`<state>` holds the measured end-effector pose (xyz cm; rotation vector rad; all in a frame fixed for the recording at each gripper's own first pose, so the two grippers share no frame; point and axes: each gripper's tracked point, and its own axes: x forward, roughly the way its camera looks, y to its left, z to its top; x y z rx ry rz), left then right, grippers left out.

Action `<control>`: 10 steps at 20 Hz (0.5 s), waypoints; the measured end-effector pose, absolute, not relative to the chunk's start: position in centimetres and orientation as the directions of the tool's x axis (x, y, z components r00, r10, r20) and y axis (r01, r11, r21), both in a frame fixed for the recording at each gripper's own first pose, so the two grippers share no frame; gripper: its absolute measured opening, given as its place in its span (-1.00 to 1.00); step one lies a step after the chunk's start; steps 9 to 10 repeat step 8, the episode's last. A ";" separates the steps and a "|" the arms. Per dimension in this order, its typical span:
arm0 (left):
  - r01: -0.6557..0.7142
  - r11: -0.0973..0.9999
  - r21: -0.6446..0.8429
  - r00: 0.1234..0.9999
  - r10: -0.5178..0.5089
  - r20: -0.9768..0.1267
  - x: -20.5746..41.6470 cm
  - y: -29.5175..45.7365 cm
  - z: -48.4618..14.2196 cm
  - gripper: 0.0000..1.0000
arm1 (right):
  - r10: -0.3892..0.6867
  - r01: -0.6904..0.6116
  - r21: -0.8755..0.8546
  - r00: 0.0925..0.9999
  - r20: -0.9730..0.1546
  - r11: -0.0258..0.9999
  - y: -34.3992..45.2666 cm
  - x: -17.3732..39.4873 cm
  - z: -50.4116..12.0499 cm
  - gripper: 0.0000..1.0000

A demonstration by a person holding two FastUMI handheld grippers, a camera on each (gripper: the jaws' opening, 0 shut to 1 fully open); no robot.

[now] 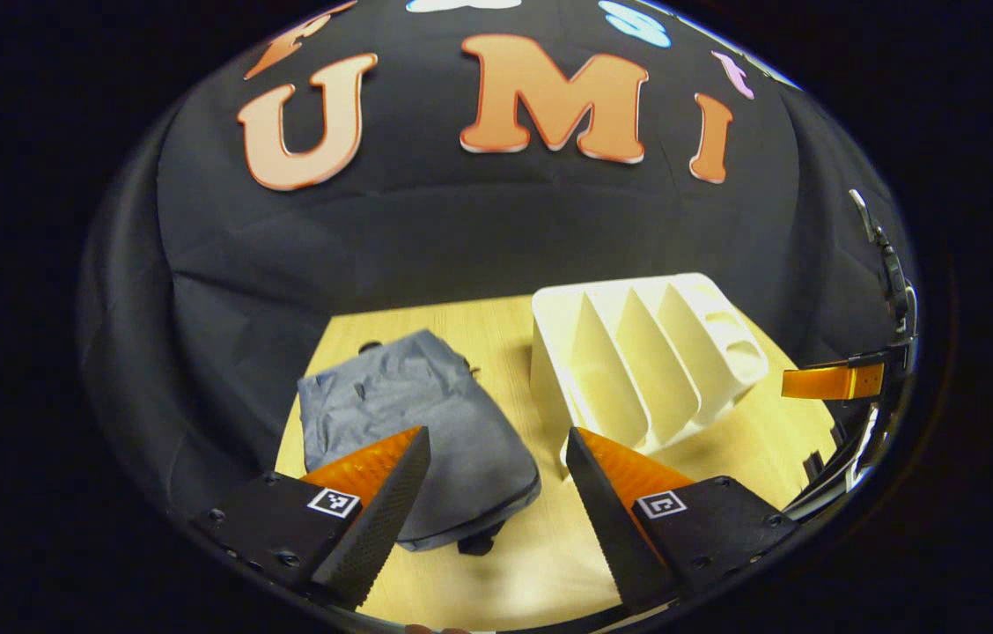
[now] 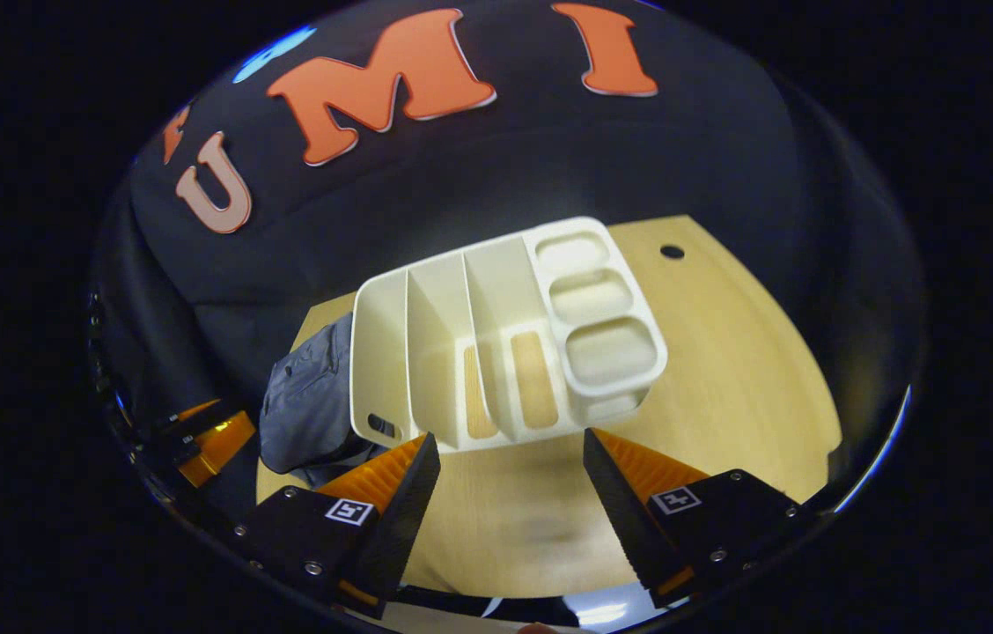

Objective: Open the schoolbag, grab two books from the bookshelf and put them into the schoolbag.

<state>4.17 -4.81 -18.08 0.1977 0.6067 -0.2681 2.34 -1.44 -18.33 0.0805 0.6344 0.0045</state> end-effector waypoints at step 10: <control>0.194 0.976 0.101 0.935 -0.153 -0.319 7.0 -7.2 -9.9 0.95 | 0.037 -0.044 -0.021 0.965 -0.261 0.999 -1.3 5.2 -8.7 0.96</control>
